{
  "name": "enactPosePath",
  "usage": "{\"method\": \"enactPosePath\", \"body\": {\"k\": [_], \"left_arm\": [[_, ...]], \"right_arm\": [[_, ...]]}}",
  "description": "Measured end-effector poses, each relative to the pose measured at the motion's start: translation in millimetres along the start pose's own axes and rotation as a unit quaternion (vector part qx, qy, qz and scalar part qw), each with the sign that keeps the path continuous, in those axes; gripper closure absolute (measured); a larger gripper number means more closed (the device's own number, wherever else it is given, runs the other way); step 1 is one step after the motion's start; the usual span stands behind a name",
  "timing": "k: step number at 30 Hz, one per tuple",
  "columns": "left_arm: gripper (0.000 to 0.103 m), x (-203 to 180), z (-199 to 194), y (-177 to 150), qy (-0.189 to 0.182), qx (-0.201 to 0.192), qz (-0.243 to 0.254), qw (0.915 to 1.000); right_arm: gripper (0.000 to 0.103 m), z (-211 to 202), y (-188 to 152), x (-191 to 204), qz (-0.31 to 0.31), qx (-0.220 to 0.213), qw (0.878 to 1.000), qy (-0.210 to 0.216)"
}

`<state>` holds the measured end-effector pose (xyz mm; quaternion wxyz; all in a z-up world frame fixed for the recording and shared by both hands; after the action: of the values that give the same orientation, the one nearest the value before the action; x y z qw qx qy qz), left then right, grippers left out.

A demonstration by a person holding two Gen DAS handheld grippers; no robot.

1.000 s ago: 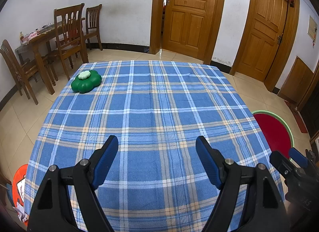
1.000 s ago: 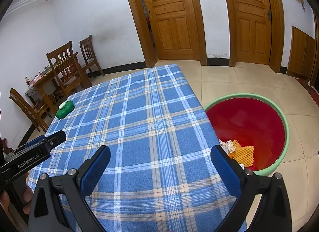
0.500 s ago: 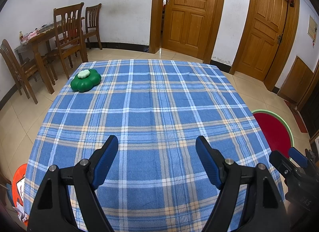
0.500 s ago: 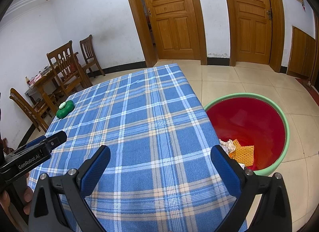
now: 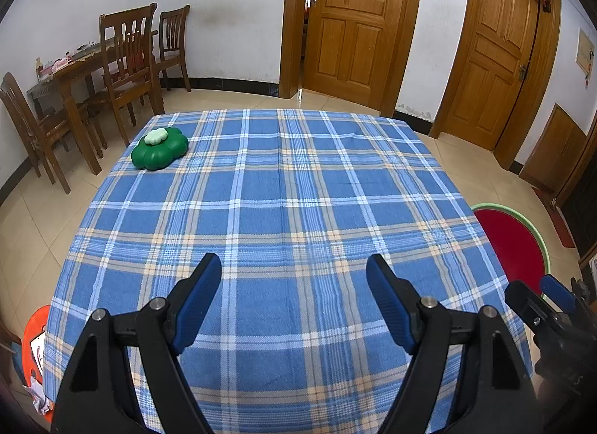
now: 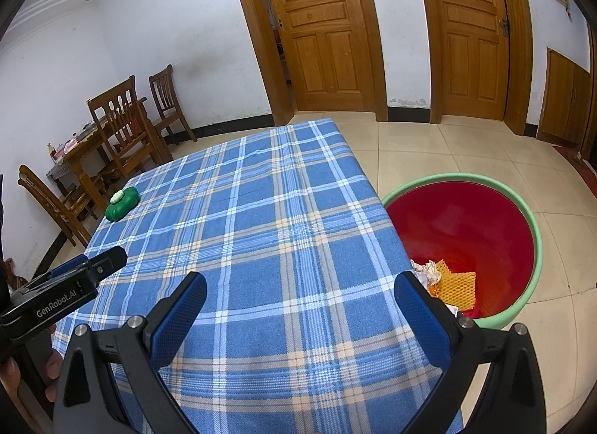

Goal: Collect trash

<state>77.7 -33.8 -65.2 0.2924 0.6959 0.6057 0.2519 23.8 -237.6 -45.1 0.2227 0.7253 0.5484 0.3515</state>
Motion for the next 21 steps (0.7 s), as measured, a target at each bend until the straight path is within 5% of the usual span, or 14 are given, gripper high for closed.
{"method": "enactPosePath", "body": {"k": [21], "left_arm": [[0.024, 0.1, 2.5, -3.9, 0.0, 0.003, -0.001, 1.0]], "right_arm": [[0.001, -0.8, 1.4, -0.2, 0.001, 0.001, 1.0, 0.0]]}}
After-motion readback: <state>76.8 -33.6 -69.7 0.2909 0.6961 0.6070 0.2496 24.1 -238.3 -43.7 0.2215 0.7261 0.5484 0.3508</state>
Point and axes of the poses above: each gripper's, at about its wrist camera, not at the fingertips, and z roughly the way its jaws point, x to its left, y to its top, the point moved 9 cm from there along z, roughly the way its jaws point, and after that the axes turned 6 degrees about z, right-handed, at the moved point
